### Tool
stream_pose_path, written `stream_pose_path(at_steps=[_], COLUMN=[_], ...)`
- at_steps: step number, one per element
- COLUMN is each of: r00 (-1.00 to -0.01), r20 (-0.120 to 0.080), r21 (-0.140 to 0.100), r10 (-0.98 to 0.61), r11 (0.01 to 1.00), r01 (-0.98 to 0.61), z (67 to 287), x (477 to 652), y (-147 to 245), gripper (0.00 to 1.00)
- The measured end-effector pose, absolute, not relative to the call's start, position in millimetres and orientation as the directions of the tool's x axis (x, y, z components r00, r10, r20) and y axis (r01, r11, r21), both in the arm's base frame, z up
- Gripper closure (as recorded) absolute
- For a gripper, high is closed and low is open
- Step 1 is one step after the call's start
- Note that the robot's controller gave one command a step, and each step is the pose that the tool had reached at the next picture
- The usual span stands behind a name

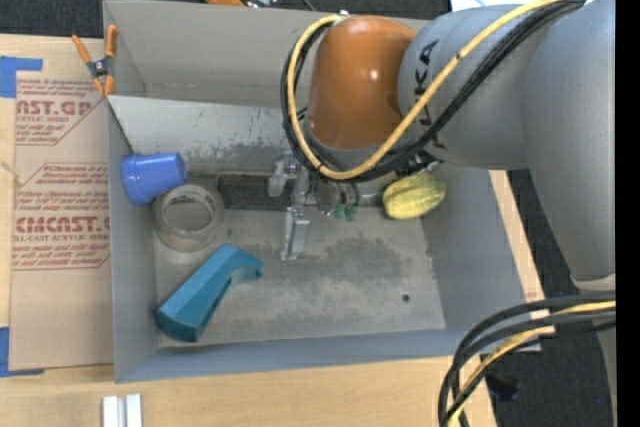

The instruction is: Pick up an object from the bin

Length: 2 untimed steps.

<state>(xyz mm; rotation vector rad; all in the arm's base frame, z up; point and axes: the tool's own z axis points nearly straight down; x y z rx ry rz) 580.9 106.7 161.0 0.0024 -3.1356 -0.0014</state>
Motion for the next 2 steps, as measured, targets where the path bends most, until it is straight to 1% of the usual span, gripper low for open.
stream_pose_path(at_steps=[1, 2], r00=[-1.000, -0.844], r20=[-0.001, 0.005], r21=[0.002, -0.001], r10=[0.000, -0.536], r11=[1.000, 0.844], r01=[0.000, -0.536], z=[166, 73], x=[582.7, 537.7], y=[106, 175], gripper=[0.00, 0.00])
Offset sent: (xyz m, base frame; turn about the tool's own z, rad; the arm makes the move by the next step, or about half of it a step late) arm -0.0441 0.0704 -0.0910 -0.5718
